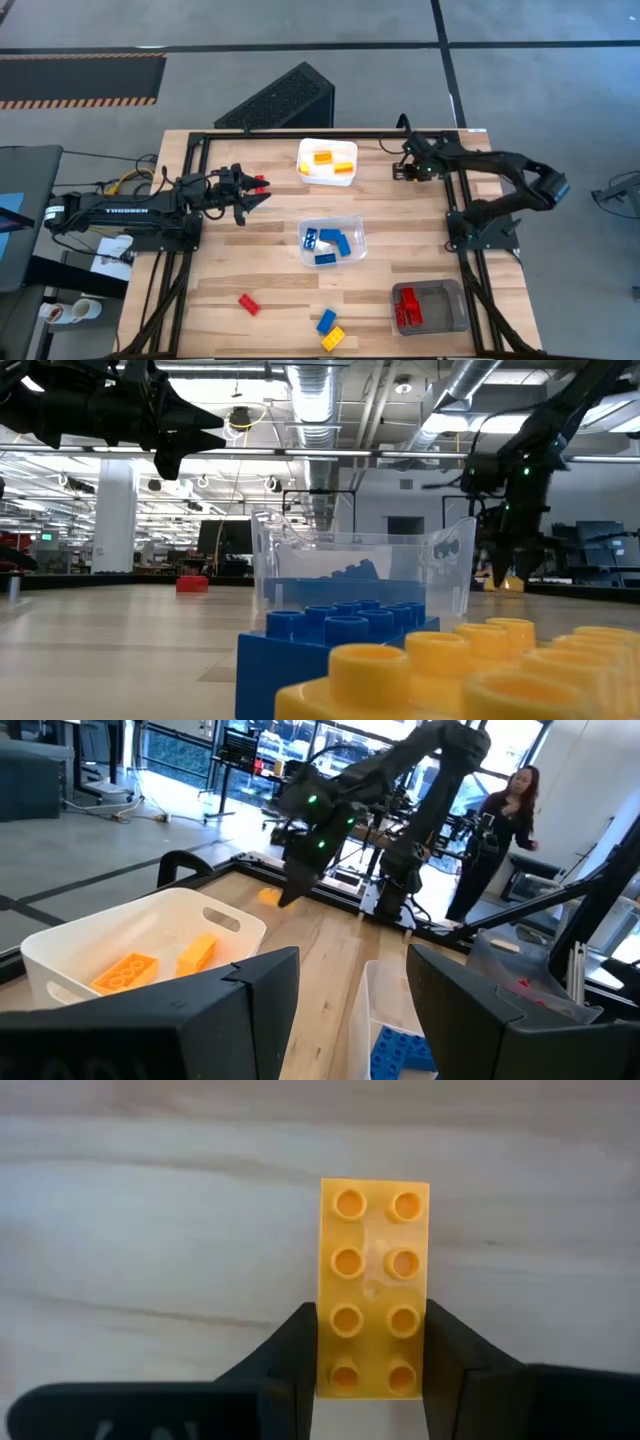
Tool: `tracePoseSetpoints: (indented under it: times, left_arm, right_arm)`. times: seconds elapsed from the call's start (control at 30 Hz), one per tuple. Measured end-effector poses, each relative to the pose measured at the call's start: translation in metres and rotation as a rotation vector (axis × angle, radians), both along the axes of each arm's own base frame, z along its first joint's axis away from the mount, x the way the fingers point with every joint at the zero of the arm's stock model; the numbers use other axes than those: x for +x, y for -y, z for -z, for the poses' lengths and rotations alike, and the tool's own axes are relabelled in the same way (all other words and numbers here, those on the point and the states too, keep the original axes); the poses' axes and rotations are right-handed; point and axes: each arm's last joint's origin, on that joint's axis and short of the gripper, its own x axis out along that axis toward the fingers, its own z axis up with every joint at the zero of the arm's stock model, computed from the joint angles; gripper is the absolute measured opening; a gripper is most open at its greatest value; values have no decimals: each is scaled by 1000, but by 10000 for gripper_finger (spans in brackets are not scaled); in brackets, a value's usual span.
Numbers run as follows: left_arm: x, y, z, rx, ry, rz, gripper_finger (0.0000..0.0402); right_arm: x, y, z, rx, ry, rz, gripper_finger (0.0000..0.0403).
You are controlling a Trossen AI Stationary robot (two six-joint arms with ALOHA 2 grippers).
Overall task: Sort & place blocks by color
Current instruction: Put the yellow game piece into the white bin
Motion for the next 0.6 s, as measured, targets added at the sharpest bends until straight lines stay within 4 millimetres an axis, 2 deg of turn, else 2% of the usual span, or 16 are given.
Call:
tracePoseSetpoints:
  times: [0.13,0.33,0.4,0.53,0.6]
  left_arm:
    - [0,0,0,0,0,-1,174]
    - [0,0,0,2,4,-1,174]
    - [0,0,0,25,-1,-1,174]
    - [0,0,0,94,-16,16,174]
    - [0,0,0,64,-12,9,174]
  right_arm:
    - [14,-16,-24,-109,128,-107,124]
    - [48,-45,-59,-327,406,-309,124]
    - [58,-51,-68,-356,446,-345,124]
    - [79,-51,-81,-388,442,-364,124]
    - [92,-47,-85,-395,433,-385,124]
